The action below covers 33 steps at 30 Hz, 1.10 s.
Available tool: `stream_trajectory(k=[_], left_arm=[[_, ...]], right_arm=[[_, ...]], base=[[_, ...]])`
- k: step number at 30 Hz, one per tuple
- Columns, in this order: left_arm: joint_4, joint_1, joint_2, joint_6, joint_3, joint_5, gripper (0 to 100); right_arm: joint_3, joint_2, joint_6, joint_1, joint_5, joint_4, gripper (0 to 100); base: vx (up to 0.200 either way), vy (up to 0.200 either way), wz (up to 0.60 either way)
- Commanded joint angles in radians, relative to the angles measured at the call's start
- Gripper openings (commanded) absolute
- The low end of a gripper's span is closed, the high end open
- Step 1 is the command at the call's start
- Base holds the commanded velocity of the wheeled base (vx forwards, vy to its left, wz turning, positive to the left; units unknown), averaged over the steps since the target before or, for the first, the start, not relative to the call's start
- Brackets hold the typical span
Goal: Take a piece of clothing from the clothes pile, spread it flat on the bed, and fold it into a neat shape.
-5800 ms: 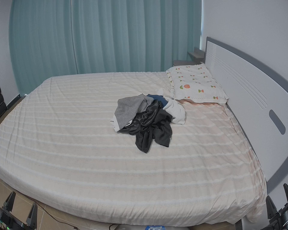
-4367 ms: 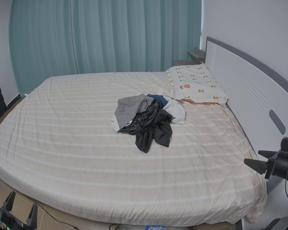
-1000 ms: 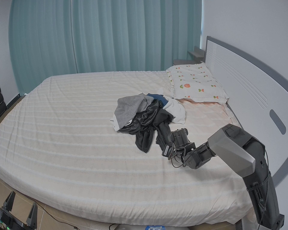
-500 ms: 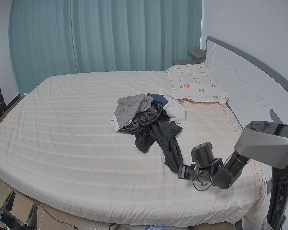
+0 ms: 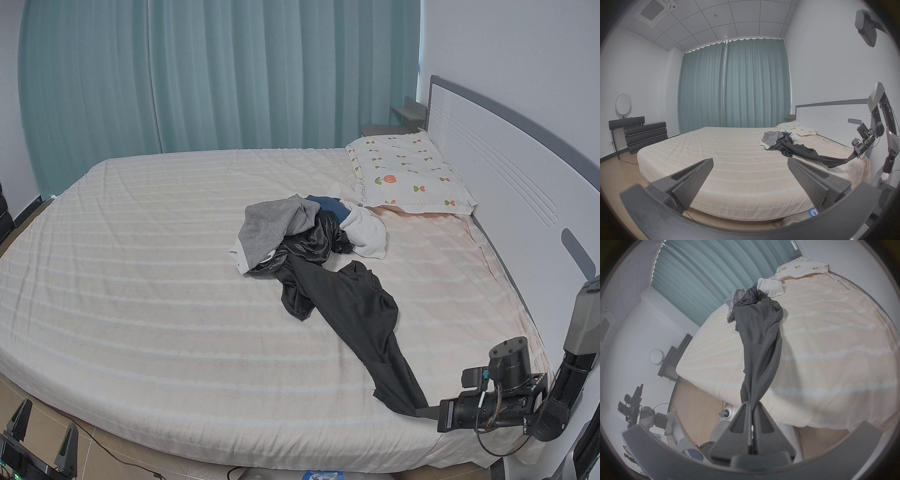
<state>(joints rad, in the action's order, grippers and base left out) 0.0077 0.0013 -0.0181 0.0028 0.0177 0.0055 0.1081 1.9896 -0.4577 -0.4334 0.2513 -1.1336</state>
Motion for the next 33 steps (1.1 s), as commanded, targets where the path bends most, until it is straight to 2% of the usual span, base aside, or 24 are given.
stream_trajectory(k=[1, 7, 11, 12, 13, 14, 15, 16, 18, 19, 20, 21, 24, 25, 27, 30, 33], left_arm=[[0.000, 0.000, 0.003, 0.003, -0.016, -0.001, 100], [-0.003, -0.001, -0.003, 0.022, -0.016, -0.021, 100], [-0.003, -0.007, -0.023, 0.022, -0.016, -0.025, 100], [-0.005, -0.007, -0.020, 0.026, -0.016, -0.027, 100], [-0.006, -0.007, -0.020, 0.028, -0.016, -0.029, 100], [-0.008, -0.009, -0.017, 0.043, -0.015, -0.032, 100], [-0.012, -0.009, -0.019, 0.043, -0.010, -0.033, 100], [-0.046, -0.010, -0.059, 0.019, 0.076, -0.032, 100], [-0.100, -0.010, -0.233, -0.144, 0.323, -0.018, 100], [-0.103, -0.010, -0.273, -0.179, 0.364, -0.015, 100], [-0.104, 0.003, -0.382, -0.262, 0.459, -0.012, 100], [-0.101, 0.008, -0.421, -0.251, 0.478, -0.019, 100], [-0.098, -0.004, -0.507, -0.113, 0.416, -0.042, 100], [-0.101, -0.010, -0.569, -0.047, 0.352, -0.059, 100], [-0.114, -0.018, -0.661, 0.010, 0.283, -0.068, 100], [-0.126, -0.064, -0.793, 0.010, 0.258, -0.085, 100], [-0.179, -0.198, -0.979, -0.053, 0.266, -0.102, 100]], right_arm=[[-0.084, -0.110, 0.025, 0.035, 0.066, -0.100, 0], [-0.048, 0.000, 0.013, 0.036, 0.054, -0.127, 0], [-0.054, 0.080, 0.022, 0.030, -0.004, -0.207, 0], [-0.062, 0.120, 0.024, 0.019, -0.047, -0.262, 0], [-0.064, 0.129, 0.024, 0.016, -0.056, -0.276, 0], [-0.091, 0.169, 0.017, 0.005, -0.084, -0.371, 0], [-0.099, 0.175, 0.016, 0.004, -0.086, -0.394, 0], [-0.108, 0.192, 0.013, -0.008, -0.089, -0.437, 0], [-0.108, 0.190, 0.011, -0.010, -0.089, -0.428, 0], [-0.108, 0.189, 0.010, -0.010, -0.087, -0.428, 0], [-0.108, 0.189, 0.005, -0.008, -0.087, -0.430, 0], [-0.107, 0.187, -0.003, -0.008, -0.090, -0.430, 0], [-0.107, 0.170, -0.033, -0.005, -0.093, -0.430, 0], [-0.107, 0.153, -0.056, -0.002, -0.095, -0.430, 0], [-0.103, 0.117, -0.090, 0.008, -0.099, -0.430, 0], [-0.062, 0.060, -0.134, 0.032, -0.116, -0.428, 0], [0.013, 0.020, -0.193, 0.071, -0.164, -0.430, 0]], base=[[0.000, 0.000, 0.00], [0.000, 0.000, 0.00], [0.000, 0.000, 0.00], [0.000, 0.000, 0.00], [0.000, 0.000, 0.00], [0.000, 0.000, 0.00], [0.000, 0.000, 0.00], [0.000, 0.000, 0.00], [0.000, 0.000, 0.00], [0.000, 0.000, 0.00], [0.000, 0.000, 0.00], [0.000, 0.000, 0.00], [0.000, 0.000, 0.00], [0.000, 0.000, 0.00], [0.000, 0.000, 0.00], [0.000, 0.000, 0.00], [0.000, 0.000, 0.00]])
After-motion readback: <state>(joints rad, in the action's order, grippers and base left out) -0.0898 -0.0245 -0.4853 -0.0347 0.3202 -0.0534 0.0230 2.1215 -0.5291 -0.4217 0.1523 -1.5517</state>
